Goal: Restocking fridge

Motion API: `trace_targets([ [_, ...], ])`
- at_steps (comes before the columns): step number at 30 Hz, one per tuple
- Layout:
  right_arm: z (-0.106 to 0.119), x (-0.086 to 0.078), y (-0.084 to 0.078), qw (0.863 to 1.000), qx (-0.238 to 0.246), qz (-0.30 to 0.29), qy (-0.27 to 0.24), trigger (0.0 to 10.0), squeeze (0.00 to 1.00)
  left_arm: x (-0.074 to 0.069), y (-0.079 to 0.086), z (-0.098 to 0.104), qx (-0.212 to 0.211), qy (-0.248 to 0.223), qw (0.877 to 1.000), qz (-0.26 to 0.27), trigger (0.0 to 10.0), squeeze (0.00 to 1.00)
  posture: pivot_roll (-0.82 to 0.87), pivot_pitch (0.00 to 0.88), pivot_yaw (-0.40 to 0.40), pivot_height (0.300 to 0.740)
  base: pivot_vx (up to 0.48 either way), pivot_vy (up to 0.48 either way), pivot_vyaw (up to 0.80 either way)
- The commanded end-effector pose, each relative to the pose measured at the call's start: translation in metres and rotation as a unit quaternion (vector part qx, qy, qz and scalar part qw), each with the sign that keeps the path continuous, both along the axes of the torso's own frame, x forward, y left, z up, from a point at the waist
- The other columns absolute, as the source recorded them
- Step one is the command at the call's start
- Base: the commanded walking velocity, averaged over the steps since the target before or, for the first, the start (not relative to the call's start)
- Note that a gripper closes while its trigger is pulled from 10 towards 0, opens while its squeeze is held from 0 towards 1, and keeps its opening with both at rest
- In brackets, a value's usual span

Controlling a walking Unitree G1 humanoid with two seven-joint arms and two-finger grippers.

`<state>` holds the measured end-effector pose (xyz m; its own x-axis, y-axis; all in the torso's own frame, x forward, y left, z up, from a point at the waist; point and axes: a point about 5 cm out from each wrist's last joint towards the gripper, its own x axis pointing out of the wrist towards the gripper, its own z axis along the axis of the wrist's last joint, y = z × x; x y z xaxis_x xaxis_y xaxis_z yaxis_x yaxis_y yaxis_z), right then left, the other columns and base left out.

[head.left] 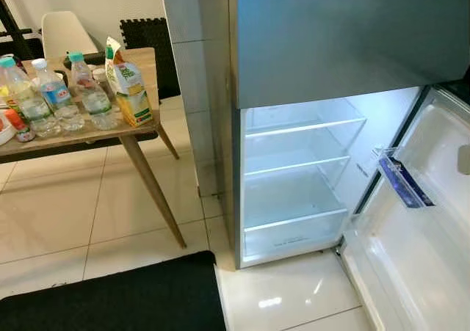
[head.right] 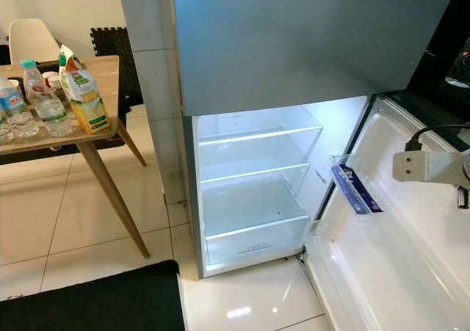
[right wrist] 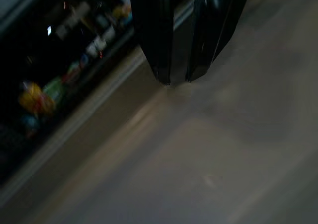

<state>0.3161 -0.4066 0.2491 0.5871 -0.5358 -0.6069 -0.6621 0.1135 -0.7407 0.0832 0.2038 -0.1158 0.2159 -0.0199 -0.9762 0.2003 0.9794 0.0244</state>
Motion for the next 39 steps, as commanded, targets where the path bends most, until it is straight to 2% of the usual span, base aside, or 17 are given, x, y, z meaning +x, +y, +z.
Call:
trace_targets([
  [1,0.003,-0.003,-0.007,0.999,-0.023,-0.017,-0.019,10.0,0.00,0.003,-0.024,-0.002,-0.043,-0.009,0.999,-0.001,10.0,0.00,-0.09,0.000,-0.062,0.740,0.000,0.000,0.00],
  [4,0.004,-0.003,-0.009,0.999,-0.033,-0.020,-0.037,10.0,0.00,0.003,-0.025,-0.002,-0.043,-0.008,0.999,-0.001,10.0,0.00,-0.09,0.000,-0.061,0.740,0.000,0.000,0.00],
  [9,-0.002,0.000,-0.004,0.999,-0.001,-0.008,-0.044,10.0,0.00,0.002,-0.024,-0.002,-0.044,-0.008,0.999,0.000,10.0,0.00,-0.09,0.000,-0.059,0.740,0.000,0.000,0.00],
  [12,-0.009,0.012,0.019,0.992,0.111,0.031,-0.044,10.0,0.00,0.003,-0.023,-0.002,-0.043,-0.008,0.999,-0.001,10.0,0.00,-0.08,0.000,-0.058,0.740,0.000,0.000,0.00],
  [13,-0.013,0.021,0.042,0.972,0.215,0.083,-0.036,10.0,0.00,0.003,-0.023,-0.002,-0.042,-0.009,0.999,-0.001,10.0,0.00,-0.08,0.000,-0.057,0.740,0.000,0.000,0.00],
  [14,-0.014,0.024,0.053,0.959,0.263,0.105,-0.032,10.0,0.00,0.003,-0.022,-0.002,-0.041,-0.009,0.999,-0.001,10.0,0.00,-0.09,0.000,-0.055,0.740,0.000,0.000,0.00],
  [15,-0.014,0.024,0.053,0.959,0.263,0.105,-0.032,10.0,0.00,0.003,-0.022,-0.002,-0.041,-0.009,0.999,-0.001,10.0,0.00,-0.09,0.000,-0.055,0.740,0.000,0.000,0.00],
  [17,-0.015,0.026,0.062,0.944,0.303,0.130,-0.027,10.0,0.00,0.004,-0.022,-0.002,-0.040,-0.010,0.999,-0.002,10.0,0.00,-0.09,0.000,-0.055,0.740,0.000,0.000,0.00],
  [20,-0.017,0.024,0.088,0.890,0.407,0.207,0.012,10.0,0.00,0.005,-0.022,-0.001,-0.037,-0.011,0.999,-0.007,10.0,0.00,-0.08,0.000,-0.052,0.740,0.000,0.000,0.00],
  [21,-0.017,0.024,0.088,0.890,0.407,0.207,0.012,10.0,0.00,0.005,-0.022,-0.001,-0.037,-0.011,0.999,-0.007,10.0,0.00,-0.08,0.000,-0.052,0.740,0.000,0.000,0.00],
  [23,-0.019,0.019,0.100,0.855,0.452,0.251,0.041,10.0,0.00,0.006,-0.021,-0.001,-0.032,-0.012,0.999,-0.015,10.0,0.00,-0.08,0.000,-0.051,0.740,0.000,0.000,0.00],
  [24,-0.019,0.019,0.100,0.855,0.452,0.251,0.041,10.0,0.00,0.006,-0.021,-0.001,-0.032,-0.012,0.999,-0.015,10.0,0.00,-0.08,0.000,-0.051,0.740,0.000,0.000,0.00],
  [26,-0.029,0.013,0.121,0.807,0.509,0.289,0.075,10.0,0.00,0.010,-0.016,0.000,-0.008,-0.014,0.999,-0.049,10.0,0.00,-0.08,0.000,-0.051,0.740,0.000,0.000,0.00],
  [27,-0.029,0.013,0.121,0.807,0.509,0.289,0.075,10.0,0.00,0.010,-0.016,0.000,-0.008,-0.014,0.999,-0.049,10.0,0.00,-0.08,0.000,-0.051,0.740,0.000,0.000,0.00],
  [29,-0.044,0.008,0.135,0.778,0.540,0.305,0.099,10.0,0.00,0.015,-0.009,0.002,0.019,-0.018,0.997,-0.074,10.0,0.00,-0.08,0.000,-0.046,0.740,0.000,0.000,0.00],
  [34,-0.074,0.004,0.154,0.762,0.561,0.306,0.109,10.0,0.00,0.027,0.005,0.007,0.064,-0.036,0.992,-0.105,10.0,0.00,-0.07,0.000,-0.040,0.740,0.000,0.000,0.00],
  [39,-0.112,0.003,0.185,0.747,0.587,0.297,0.096,10.0,0.00,0.053,0.027,0.019,0.130,-0.074,0.980,-0.133,10.0,0.00,-0.06,0.000,-0.026,0.740,0.000,0.000,0.00],
])
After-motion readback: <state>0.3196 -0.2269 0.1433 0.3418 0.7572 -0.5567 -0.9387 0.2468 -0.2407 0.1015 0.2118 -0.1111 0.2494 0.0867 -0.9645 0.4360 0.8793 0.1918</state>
